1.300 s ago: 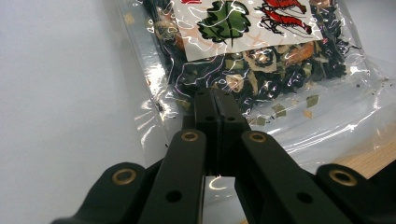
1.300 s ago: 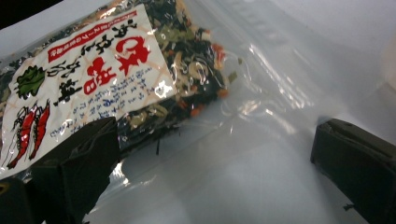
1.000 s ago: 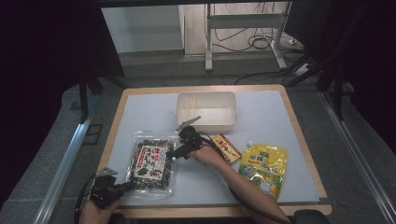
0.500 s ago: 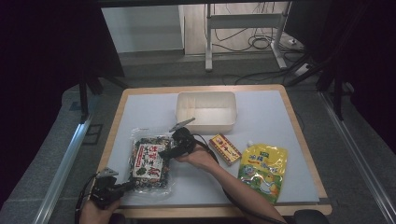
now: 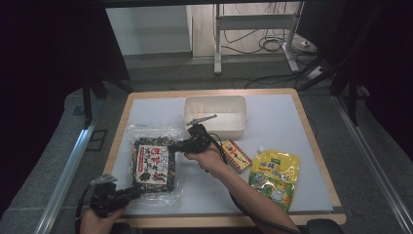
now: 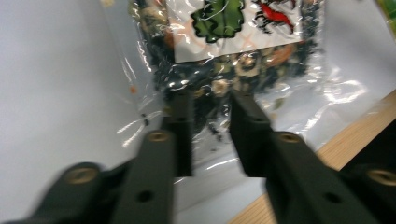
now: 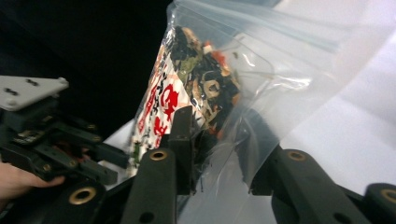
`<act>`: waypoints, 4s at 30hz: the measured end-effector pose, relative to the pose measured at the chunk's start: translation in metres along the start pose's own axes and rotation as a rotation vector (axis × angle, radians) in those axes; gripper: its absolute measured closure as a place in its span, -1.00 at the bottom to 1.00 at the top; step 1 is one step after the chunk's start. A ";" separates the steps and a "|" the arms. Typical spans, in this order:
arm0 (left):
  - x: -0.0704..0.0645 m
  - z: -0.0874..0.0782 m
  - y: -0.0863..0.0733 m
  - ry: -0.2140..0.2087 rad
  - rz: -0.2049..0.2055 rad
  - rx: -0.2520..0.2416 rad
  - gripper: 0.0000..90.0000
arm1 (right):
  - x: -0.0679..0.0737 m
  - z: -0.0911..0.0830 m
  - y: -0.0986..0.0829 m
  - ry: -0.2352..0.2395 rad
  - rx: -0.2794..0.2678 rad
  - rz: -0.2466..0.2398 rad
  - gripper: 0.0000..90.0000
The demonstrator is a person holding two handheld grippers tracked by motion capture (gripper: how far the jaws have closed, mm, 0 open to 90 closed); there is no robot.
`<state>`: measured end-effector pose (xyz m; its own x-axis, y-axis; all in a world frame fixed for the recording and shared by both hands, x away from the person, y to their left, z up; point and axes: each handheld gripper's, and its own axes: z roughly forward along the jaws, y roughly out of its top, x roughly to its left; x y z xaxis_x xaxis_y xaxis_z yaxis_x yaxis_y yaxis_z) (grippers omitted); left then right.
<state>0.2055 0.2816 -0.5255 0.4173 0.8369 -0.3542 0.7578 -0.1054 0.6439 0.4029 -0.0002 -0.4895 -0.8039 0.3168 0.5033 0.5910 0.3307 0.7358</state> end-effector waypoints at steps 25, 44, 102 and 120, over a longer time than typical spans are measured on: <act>0.001 -0.014 0.001 0.094 0.041 -0.193 -0.35 | 0.054 -0.067 0.043 -0.019 -0.072 -0.229 0.73; -0.005 0.002 0.003 0.095 0.068 -0.126 -0.51 | 0.047 -0.123 0.062 -0.126 -0.161 -0.238 0.75; -0.008 0.014 0.004 0.109 0.117 -0.110 -0.92 | -0.052 -0.217 0.111 -0.414 -0.508 -0.095 0.76; -0.007 0.015 0.005 0.097 0.116 -0.100 -0.92 | -0.084 -0.189 0.108 -0.477 -0.568 -0.093 0.77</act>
<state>0.2137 0.2671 -0.5305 0.4453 0.8705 -0.2098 0.6515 -0.1543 0.7428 0.5220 -0.1589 -0.3669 -0.6565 0.7040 0.2711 0.2923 -0.0939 0.9517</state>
